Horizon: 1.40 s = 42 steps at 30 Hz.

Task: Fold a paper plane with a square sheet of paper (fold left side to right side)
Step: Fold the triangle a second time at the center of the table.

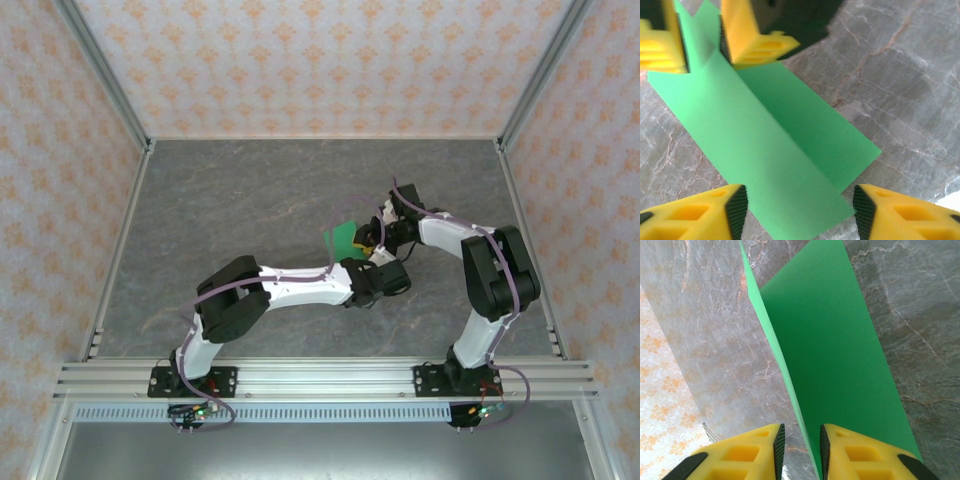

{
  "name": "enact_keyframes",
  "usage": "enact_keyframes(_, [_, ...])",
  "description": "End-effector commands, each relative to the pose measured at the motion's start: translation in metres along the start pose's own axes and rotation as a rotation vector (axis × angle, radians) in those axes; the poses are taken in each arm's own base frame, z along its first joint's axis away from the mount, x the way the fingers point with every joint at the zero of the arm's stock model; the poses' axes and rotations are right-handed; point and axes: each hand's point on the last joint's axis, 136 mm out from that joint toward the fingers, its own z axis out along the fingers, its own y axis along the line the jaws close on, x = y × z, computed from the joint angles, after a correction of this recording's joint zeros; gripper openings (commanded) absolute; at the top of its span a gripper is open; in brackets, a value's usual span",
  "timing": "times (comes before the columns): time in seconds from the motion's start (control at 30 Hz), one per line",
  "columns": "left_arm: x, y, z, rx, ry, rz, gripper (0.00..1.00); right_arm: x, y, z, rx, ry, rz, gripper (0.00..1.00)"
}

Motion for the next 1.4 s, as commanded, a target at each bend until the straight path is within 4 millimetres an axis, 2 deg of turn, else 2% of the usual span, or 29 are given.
enact_keyframes(0.0, [-0.010, 0.010, -0.010, -0.049, -0.037, -0.022, 0.48, -0.004, 0.002, -0.005, 0.022, -0.011, -0.015, 0.29])
enact_keyframes(0.37, [-0.007, 0.002, -0.012, 0.023, -0.047, -0.035, 0.21, -0.005, -0.006, -0.006, 0.078, -0.011, -0.034, 0.30])
enact_keyframes(0.57, [-0.004, 0.000, -0.014, 0.047, -0.048, -0.040, 0.12, -0.012, 0.004, -0.012, 0.064, -0.033, -0.059, 0.33])
enact_keyframes(0.67, [-0.004, -0.002, -0.015, 0.066, -0.046, -0.045, 0.09, -0.021, 0.015, -0.023, 0.053, -0.077, -0.085, 0.39])
enact_keyframes(0.87, [-0.004, -0.006, -0.014, 0.113, -0.042, -0.075, 0.07, -0.044, 0.037, -0.061, 0.048, -0.216, -0.131, 0.58])
enact_keyframes(1.07, [-0.005, 0.000, -0.013, 0.159, -0.041, -0.140, 0.06, -0.053, 0.040, -0.097, 0.051, -0.325, -0.134, 0.73])
enact_keyframes(1.23, [-0.002, 0.004, -0.007, 0.193, -0.032, -0.178, 0.07, -0.047, 0.021, -0.114, 0.081, -0.376, -0.108, 0.74])
enact_keyframes(1.27, [-0.008, 0.009, -0.016, 0.213, -0.053, -0.199, 0.06, -0.045, 0.016, -0.117, 0.102, -0.387, -0.111, 0.73])
enact_keyframes(1.37, [-0.010, 0.012, -0.017, 0.267, -0.057, -0.242, 0.06, -0.030, 0.002, -0.119, 0.136, -0.392, -0.129, 0.60])
